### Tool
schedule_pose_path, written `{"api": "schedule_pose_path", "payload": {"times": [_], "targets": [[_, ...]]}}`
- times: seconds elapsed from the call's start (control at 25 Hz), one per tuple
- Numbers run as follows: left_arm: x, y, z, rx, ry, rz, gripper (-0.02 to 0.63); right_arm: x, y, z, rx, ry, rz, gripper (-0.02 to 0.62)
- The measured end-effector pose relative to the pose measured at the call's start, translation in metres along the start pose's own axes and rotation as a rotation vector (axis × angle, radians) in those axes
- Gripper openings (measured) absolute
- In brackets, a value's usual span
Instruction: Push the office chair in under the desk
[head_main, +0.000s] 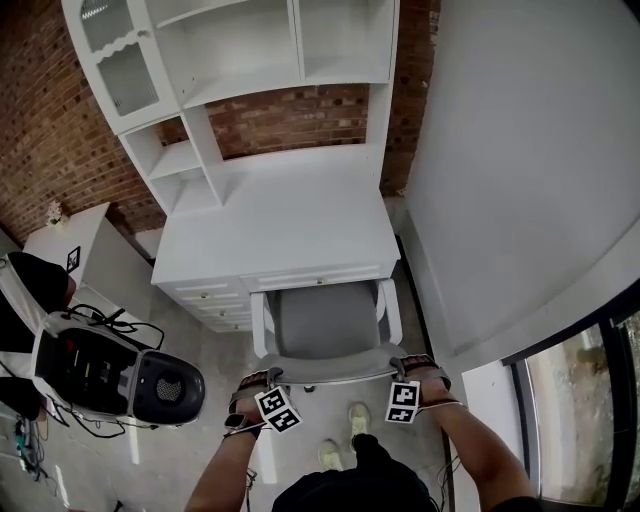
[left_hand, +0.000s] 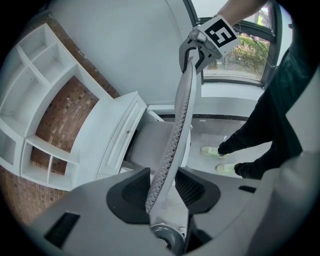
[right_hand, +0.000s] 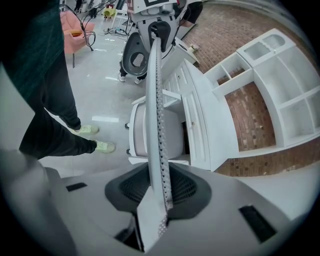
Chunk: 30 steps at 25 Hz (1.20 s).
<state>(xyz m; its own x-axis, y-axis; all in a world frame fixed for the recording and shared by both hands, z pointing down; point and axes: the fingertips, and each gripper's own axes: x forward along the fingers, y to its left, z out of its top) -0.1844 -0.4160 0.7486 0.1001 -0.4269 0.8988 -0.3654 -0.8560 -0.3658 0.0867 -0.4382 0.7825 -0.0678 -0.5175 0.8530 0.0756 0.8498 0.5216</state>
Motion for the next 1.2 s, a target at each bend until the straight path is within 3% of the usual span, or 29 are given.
{"api": "schedule_pose_path", "payload": {"times": [0.6,0.8,1.0,1.2], "targets": [[0.004,0.015,0.000,-0.021,-0.012,0.002,0.155,0.005,-0.010,0.004,0.004,-0.009,0.010,0.094],[0.001,0.013,-0.002,-0.079,-0.033,0.024,0.198,0.003,-0.006,0.003,0.045,-0.031,0.021,0.103],[-0.016,0.018,0.002,-0.149,-0.072,0.021,0.216,-0.008,-0.008,0.003,0.094,-0.044,0.031,0.152],[-0.038,0.016,0.010,-0.235,-0.129,-0.024,0.215,-0.034,-0.010,0.003,0.223,-0.081,0.030,0.150]]}}
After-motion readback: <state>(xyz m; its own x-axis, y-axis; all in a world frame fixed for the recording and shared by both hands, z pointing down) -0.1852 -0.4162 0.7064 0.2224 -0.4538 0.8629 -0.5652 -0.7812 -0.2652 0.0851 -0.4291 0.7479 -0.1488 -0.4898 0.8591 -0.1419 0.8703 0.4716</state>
